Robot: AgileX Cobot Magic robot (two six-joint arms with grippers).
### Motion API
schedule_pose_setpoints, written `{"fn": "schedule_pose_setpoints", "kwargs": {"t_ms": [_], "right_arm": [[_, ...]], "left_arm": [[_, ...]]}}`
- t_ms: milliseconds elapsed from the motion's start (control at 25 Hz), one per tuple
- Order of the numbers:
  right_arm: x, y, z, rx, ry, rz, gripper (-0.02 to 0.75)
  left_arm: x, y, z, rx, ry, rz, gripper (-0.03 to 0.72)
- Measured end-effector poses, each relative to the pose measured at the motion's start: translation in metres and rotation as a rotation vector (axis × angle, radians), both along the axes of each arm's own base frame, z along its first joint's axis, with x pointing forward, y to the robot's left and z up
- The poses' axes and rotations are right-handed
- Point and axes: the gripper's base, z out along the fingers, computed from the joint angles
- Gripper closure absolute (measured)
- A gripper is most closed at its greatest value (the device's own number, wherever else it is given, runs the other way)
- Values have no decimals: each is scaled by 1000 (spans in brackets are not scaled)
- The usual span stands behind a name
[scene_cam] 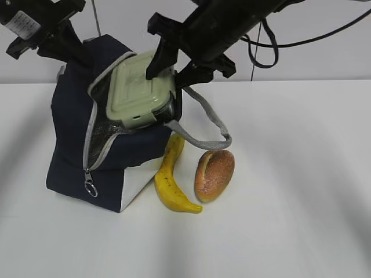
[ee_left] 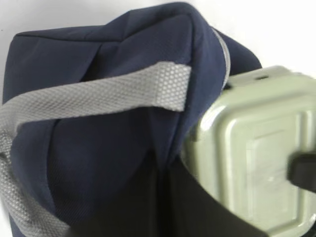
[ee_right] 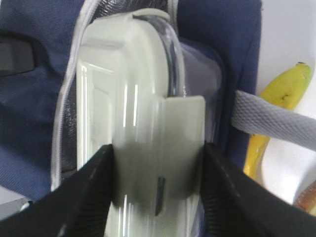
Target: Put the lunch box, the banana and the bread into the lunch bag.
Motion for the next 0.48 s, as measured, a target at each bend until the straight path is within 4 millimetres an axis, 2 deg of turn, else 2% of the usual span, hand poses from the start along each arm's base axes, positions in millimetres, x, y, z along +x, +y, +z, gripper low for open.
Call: {"fn": "schedule_pose_setpoints", "kwargs": {"t_ms": [280, 480], "right_arm": [[14, 47, -22, -86, 5, 2, 351], [27, 69, -38, -87, 21, -3, 351]], "left_arm": [[0, 0, 0, 0, 0, 0, 691], [0, 0, 0, 1, 0, 0, 691]]}}
